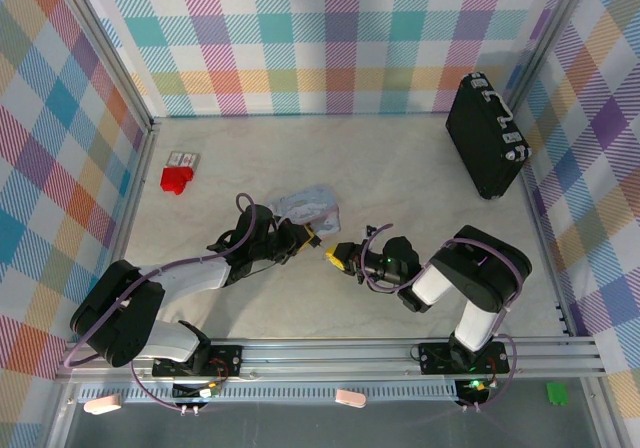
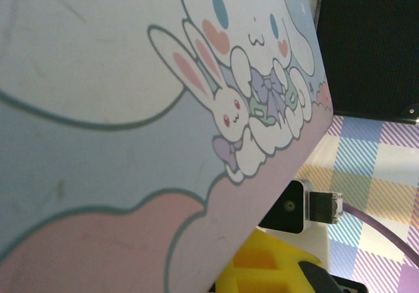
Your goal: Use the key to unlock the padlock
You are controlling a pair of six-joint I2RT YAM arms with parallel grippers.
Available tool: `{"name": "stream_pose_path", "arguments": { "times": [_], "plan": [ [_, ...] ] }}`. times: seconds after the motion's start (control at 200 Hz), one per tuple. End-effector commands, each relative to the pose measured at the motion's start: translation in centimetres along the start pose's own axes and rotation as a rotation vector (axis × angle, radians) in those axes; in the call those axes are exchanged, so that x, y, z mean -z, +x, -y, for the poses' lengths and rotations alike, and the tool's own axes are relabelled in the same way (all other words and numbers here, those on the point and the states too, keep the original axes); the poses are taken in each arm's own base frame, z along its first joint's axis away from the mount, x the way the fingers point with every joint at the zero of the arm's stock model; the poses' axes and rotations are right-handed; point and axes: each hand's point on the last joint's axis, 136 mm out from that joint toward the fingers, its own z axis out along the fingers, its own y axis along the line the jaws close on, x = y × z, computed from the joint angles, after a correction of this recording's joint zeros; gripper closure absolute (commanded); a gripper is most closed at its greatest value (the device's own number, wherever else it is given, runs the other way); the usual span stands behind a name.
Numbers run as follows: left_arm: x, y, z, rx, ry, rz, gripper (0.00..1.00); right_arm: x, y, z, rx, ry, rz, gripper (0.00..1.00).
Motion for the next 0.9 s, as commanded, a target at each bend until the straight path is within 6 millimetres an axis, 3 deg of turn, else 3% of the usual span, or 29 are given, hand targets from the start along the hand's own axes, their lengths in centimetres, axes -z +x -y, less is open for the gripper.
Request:
{"name": "stream_pose_path", "arguments": {
  "times": [0.0, 0.27, 0.505, 0.895],
  "plan": [
    [0.3, -0.5, 1.4, -0.008, 0.066, 0.008, 1.00, 0.1, -0.1, -1.4, 0.034, -0.049, 0.000, 1.00],
    [0.7, -0.4, 2.1, -0.012, 0.088, 0.003, 1.00, 0.1, -0.4, -1.8, 0.043, -0.058, 0.014, 1.00],
    [0.9, -0.4, 2.3, -0.010, 0.097, 0.008, 1.00, 0.1, -0.7, -1.0, 0.022, -0.038, 0.021, 1.00],
    [1.1, -0.4, 2.8, -0.006, 0.119, 0.008, 1.00, -0.2, -0.9, -1.8, 0.015, -0.058, 0.008, 1.00]
  ]
}}
